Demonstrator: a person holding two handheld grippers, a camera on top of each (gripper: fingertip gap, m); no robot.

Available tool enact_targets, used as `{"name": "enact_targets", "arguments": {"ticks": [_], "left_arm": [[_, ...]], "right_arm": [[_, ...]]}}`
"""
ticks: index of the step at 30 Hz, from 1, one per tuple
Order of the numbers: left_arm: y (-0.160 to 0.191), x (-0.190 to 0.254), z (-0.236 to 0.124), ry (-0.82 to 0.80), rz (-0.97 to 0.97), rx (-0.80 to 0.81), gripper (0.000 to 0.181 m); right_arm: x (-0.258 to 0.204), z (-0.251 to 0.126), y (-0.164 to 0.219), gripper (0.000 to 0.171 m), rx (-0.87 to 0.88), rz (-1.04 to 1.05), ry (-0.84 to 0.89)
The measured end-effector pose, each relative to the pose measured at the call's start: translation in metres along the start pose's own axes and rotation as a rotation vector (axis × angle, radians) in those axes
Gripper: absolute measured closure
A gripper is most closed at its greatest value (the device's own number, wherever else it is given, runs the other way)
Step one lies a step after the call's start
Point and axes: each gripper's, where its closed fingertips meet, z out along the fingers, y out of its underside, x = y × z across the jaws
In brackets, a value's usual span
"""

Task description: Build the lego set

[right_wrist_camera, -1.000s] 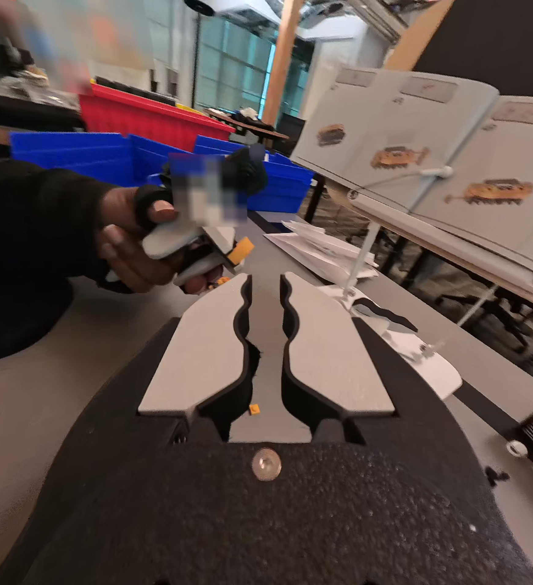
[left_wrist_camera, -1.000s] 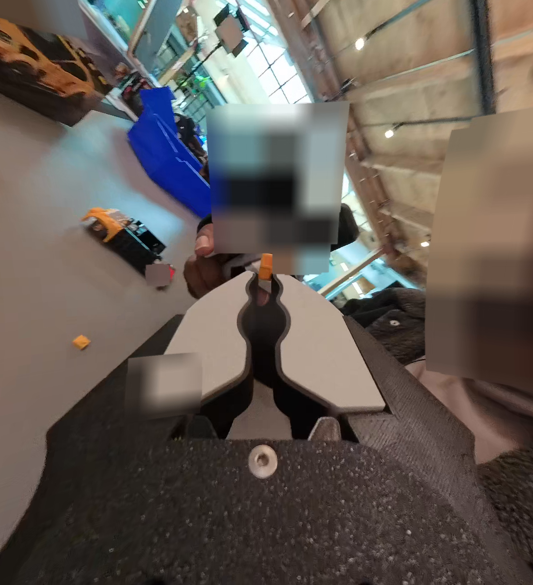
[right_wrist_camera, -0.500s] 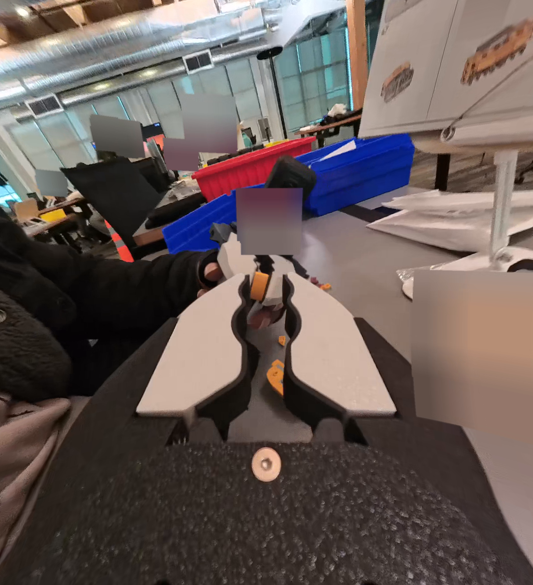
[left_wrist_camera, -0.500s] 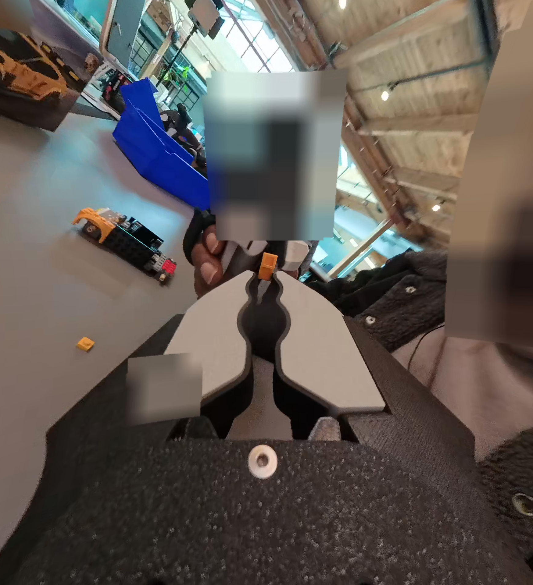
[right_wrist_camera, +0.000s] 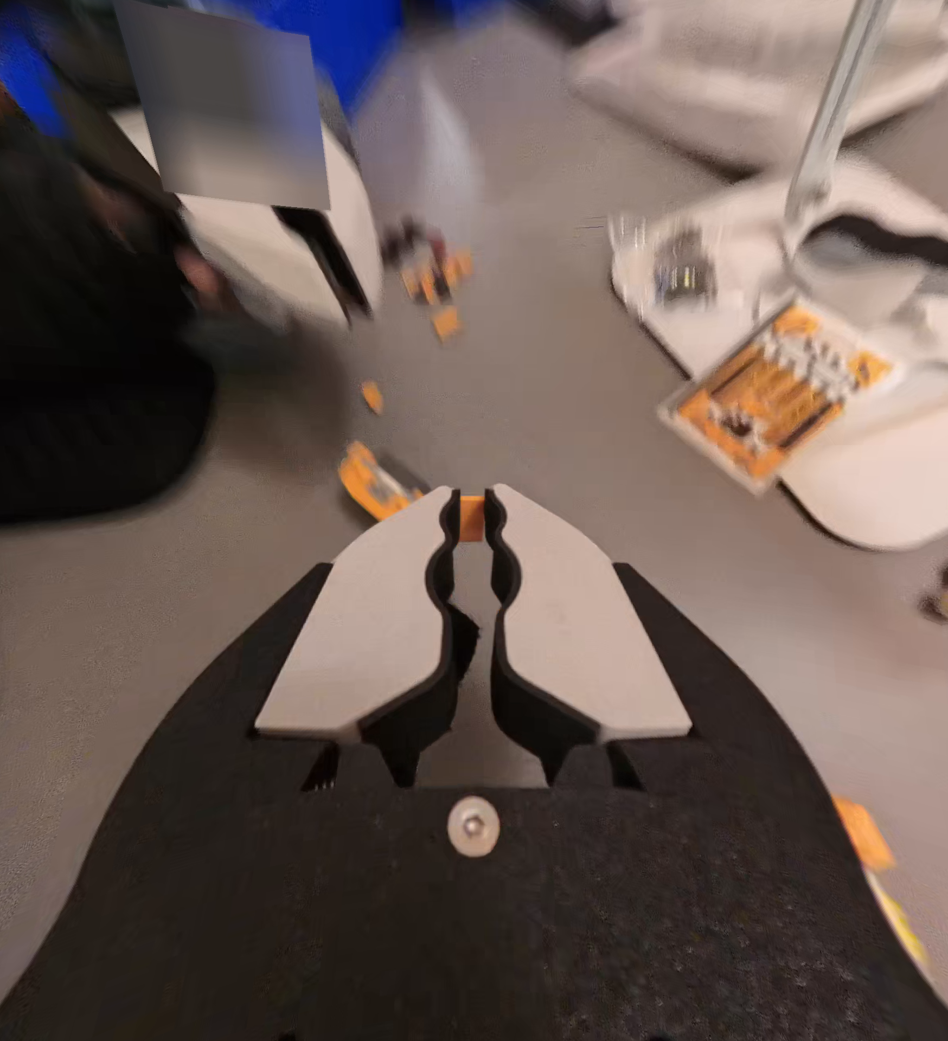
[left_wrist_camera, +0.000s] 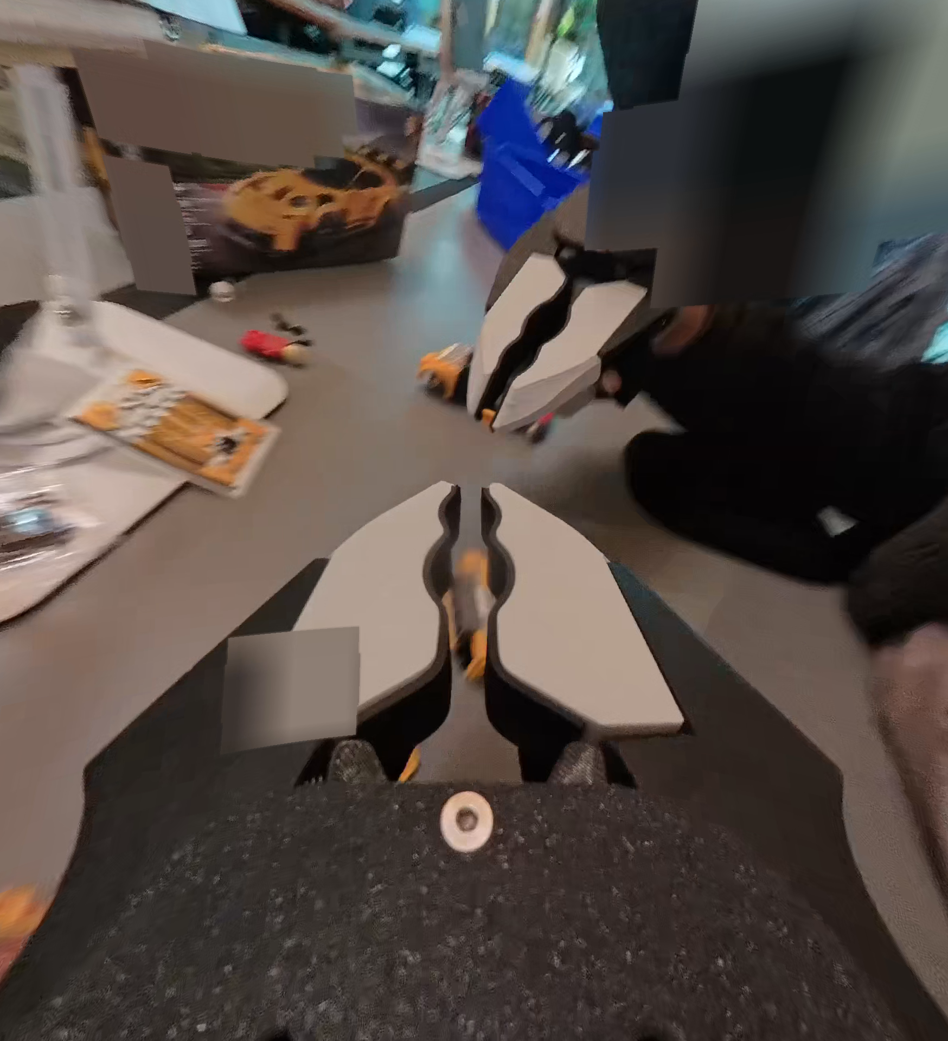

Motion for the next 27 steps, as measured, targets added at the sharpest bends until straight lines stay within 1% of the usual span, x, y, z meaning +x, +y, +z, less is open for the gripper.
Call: {"name": "enact_targets", "arguments": {"ticks": [2,3,5,7,10,15,18,22,27], "left_arm": [[0.018,-0.013,-0.009,-0.125,0.094,-0.095,0.176],[0.030,-0.019,-0.012,-0.178,0.134,-0.147,0.175],[0.055,-0.026,-0.016,-0.238,0.196,-0.251,0.174],[0.077,-0.031,-0.018,-0.271,0.227,-0.342,0.171],[0.094,-0.026,-0.015,-0.238,0.217,-0.395,0.167],[0.090,-0.015,-0.010,-0.193,0.242,-0.368,0.164],[0.092,-0.012,-0.008,-0.183,0.268,-0.373,0.162],[0.097,-0.018,-0.008,-0.211,0.275,-0.394,0.162],[0.097,-0.024,-0.010,-0.230,0.263,-0.393,0.162]], "right_arm": [[0.007,0.007,0.030,0.163,-0.294,-0.087,0.021],[0.009,0.010,0.040,0.163,-0.402,-0.136,0.031],[0.006,0.018,0.058,0.163,-0.587,-0.204,-0.016],[0.009,0.025,0.070,0.163,-0.713,-0.272,-0.019],[0.010,0.032,0.078,0.163,-0.817,-0.300,-0.041],[0.013,0.035,0.074,0.157,-0.826,-0.304,-0.031],[0.014,0.032,0.070,0.152,-0.782,-0.287,-0.020],[0.012,0.024,0.051,0.150,-0.583,-0.222,0.007],[0.015,0.013,0.029,0.150,-0.262,-0.116,0.100]]}}
